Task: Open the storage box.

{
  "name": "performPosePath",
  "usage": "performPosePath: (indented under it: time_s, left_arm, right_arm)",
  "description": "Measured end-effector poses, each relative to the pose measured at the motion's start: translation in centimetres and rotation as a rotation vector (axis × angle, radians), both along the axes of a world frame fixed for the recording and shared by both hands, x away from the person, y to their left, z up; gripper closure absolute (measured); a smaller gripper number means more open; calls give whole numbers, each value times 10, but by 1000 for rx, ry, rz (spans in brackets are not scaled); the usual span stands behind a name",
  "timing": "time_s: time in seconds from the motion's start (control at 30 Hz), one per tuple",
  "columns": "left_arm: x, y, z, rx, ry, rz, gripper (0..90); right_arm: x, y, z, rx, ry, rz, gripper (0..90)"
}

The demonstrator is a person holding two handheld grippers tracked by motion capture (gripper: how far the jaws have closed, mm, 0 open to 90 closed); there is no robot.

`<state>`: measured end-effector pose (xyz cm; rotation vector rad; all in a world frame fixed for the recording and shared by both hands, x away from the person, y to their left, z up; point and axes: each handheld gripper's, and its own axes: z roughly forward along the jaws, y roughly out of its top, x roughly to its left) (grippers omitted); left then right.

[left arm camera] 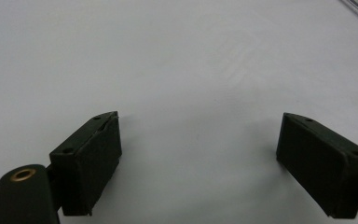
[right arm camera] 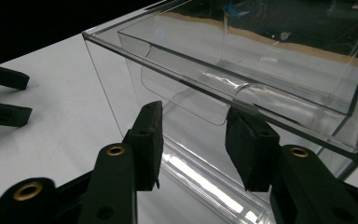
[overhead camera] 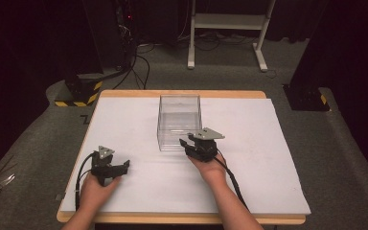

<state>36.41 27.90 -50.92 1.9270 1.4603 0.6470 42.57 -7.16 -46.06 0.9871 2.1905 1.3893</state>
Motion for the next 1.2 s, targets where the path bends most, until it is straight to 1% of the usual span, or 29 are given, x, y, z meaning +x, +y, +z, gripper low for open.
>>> performPosePath:
  time_s: [0.07, 0.13, 0.37, 0.6, 0.7, 0.87, 1.1, 1.2]
  left_arm:
    - [0, 0, 0, 0, 0, 0, 140]
    - [0, 0, 0, 0, 0, 0, 140]
    - [0, 0, 0, 0, 0, 0, 140]
    - [0, 0, 0, 0, 0, 0, 141]
    - [0, 0, 0, 1, 0, 0, 141]
    - [0, 0, 0, -1, -1, 1, 141]
    - [0, 0, 0, -1, -2, 1, 141]
    - [0, 0, 0, -1, -2, 2, 141]
  right_arm:
    - [1, 0, -1, 0, -6, 4, 587]
    - [3, -1, -1, 14, -1, 6, 598]
    - [6, -2, -3, 37, 4, 26, 628]
    - [10, -2, -7, 38, 5, 48, 639]
    - [11, -3, -7, 38, -3, 49, 662]
    - [11, -5, -7, 38, -5, 58, 715]
    - [10, -11, -8, 47, 2, 81, 763]
    - [9, -14, -9, 59, 5, 91, 782]
